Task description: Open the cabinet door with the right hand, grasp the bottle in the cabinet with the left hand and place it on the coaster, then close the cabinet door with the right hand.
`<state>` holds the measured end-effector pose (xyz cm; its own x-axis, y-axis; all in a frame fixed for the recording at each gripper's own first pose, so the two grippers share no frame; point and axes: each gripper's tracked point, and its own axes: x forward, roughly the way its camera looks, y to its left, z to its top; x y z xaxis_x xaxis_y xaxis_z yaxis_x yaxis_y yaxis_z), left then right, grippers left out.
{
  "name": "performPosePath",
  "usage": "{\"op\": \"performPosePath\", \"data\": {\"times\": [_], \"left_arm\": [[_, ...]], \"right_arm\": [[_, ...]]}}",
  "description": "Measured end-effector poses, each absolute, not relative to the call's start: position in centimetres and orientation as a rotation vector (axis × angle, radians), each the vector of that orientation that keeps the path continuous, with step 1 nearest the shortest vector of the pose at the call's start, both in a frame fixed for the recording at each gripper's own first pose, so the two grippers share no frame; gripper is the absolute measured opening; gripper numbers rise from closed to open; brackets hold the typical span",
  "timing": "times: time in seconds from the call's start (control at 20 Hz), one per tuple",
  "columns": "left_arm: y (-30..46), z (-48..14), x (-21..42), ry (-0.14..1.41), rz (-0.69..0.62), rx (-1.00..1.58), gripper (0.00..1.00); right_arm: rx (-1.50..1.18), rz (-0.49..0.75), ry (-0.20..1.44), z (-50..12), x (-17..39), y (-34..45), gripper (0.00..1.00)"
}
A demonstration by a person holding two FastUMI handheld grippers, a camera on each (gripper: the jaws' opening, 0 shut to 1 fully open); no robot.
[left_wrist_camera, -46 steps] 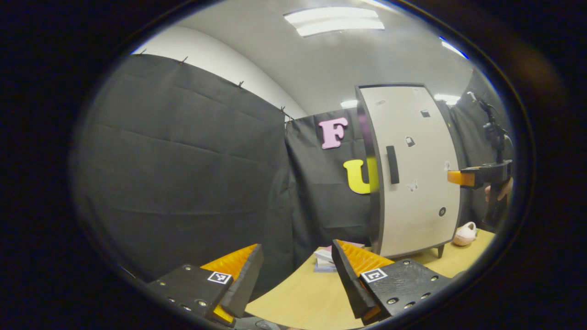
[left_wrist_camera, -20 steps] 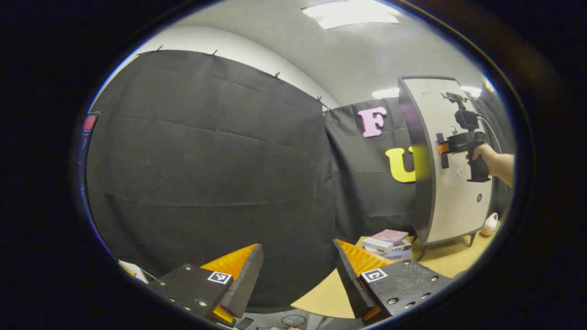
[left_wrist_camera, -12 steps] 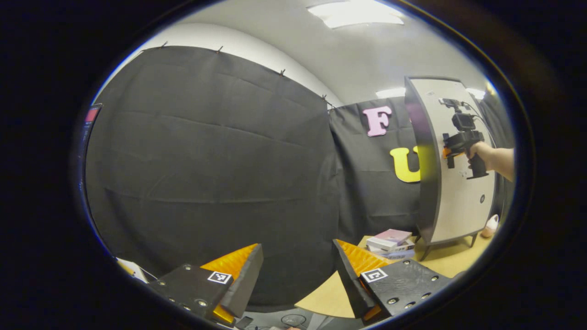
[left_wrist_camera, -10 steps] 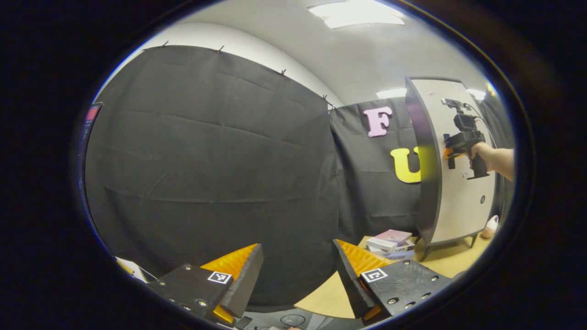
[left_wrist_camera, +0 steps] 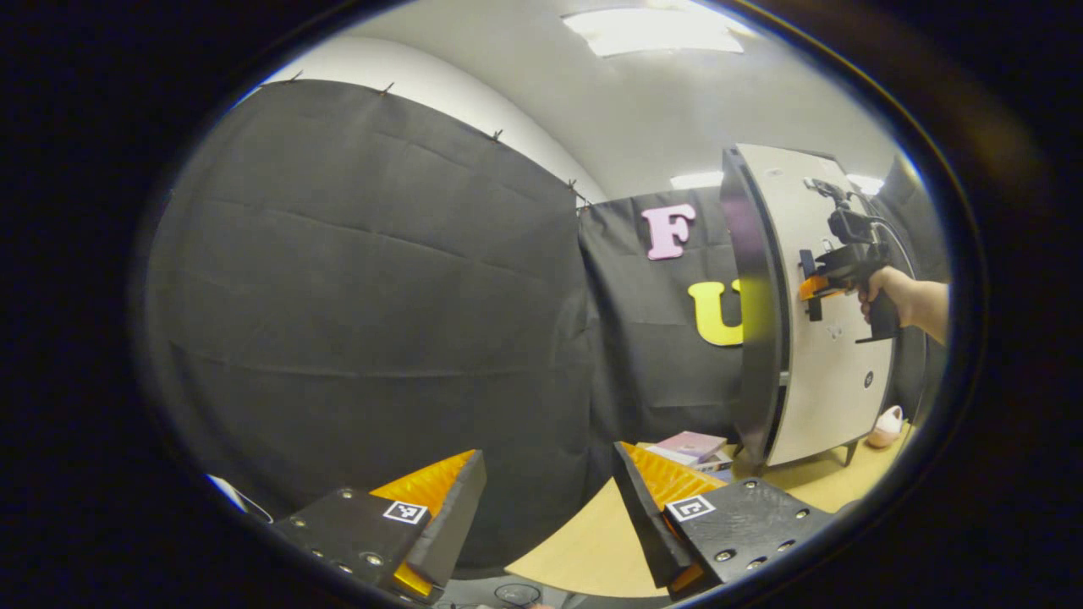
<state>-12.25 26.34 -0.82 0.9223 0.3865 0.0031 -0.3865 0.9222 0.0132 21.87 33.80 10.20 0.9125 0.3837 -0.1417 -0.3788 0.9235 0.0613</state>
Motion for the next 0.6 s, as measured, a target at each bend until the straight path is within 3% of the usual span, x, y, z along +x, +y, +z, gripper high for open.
{"op": "performPosePath", "data": {"times": [0.45,0.5,0.6], "left_arm": [[19.7,0.0,-8.9,-0.015,0.258,0.0,0.91],[19.2,0.1,-8.8,-0.016,0.249,0.002,0.86],[17.9,0.6,-8.7,-0.022,0.23,0.003,0.91]], "right_arm": [[0.047,0.483,0.172,10.4,19.6,32.5,0.21],[0.049,0.49,0.173,10.4,19.5,32.3,0.21],[0.052,0.506,0.177,10.4,19.3,32.1,0.21]]}}
